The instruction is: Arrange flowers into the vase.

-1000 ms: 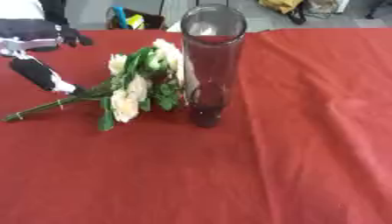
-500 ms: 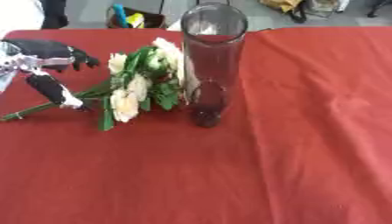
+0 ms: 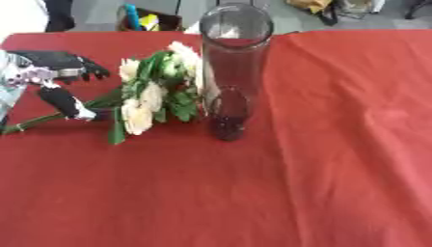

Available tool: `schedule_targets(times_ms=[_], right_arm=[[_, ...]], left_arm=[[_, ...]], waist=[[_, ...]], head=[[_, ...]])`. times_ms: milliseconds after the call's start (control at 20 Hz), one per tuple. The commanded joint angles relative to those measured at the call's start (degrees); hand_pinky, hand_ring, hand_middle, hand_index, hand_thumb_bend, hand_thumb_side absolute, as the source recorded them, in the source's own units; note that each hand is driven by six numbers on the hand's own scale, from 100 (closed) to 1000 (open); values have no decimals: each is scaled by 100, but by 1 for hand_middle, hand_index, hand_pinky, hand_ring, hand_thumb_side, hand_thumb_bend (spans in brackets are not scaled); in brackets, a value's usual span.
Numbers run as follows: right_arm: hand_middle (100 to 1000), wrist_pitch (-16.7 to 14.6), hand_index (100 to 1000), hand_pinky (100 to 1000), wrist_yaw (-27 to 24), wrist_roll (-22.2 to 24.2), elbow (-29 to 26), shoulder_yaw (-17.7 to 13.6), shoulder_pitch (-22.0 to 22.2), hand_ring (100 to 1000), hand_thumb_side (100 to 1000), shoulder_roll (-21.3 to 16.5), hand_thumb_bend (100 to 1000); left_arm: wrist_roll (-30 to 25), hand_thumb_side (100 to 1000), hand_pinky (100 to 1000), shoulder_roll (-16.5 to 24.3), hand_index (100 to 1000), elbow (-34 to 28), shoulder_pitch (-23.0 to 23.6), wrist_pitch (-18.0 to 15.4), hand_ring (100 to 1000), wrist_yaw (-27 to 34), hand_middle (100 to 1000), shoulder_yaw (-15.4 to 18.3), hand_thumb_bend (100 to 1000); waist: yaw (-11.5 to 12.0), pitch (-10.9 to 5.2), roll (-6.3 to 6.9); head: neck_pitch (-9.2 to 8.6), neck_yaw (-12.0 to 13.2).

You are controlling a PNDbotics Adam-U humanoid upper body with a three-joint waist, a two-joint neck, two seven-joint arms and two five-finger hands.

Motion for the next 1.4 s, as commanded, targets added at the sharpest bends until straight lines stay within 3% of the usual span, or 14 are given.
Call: schedule_targets(times_ms=[50, 250, 800, 1050, 1400], right_arm=[[737, -15, 888, 919, -40, 21, -47, -5, -78, 857, 987, -29, 100], [737, -17, 889, 920, -42, 11, -47, -9, -80, 858, 988, -10, 100], [737, 24, 890, 925, -13, 36, -47, 4, -30, 862, 985, 42, 100], [736, 34, 890, 926, -12, 53, -47, 12, -29, 863, 986, 63, 100], [735, 44, 891, 928, -3, 73, -47, 19, -11, 864, 985, 91, 100]], left_arm=[[162, 573, 613, 54, 970, 115, -117, 56, 791, -81, 826, 142, 466], [172, 562, 608, 1, 968, 306, -101, 46, 786, -158, 824, 180, 460], [384, 536, 432, -62, 847, 351, -82, 115, 593, 3, 688, 264, 404], [551, 510, 361, -83, 800, 357, -75, 244, 535, 62, 629, 270, 286], [706, 455, 346, -126, 782, 427, -67, 360, 522, 97, 617, 276, 100]], waist=[[-5, -75, -3], [-25, -35, -12], [-8, 9, -39], [-12, 32, -53], [-24, 58, -66]], head=[[-99, 35], [-137, 53], [-133, 75], [-151, 83], [-161, 87]])
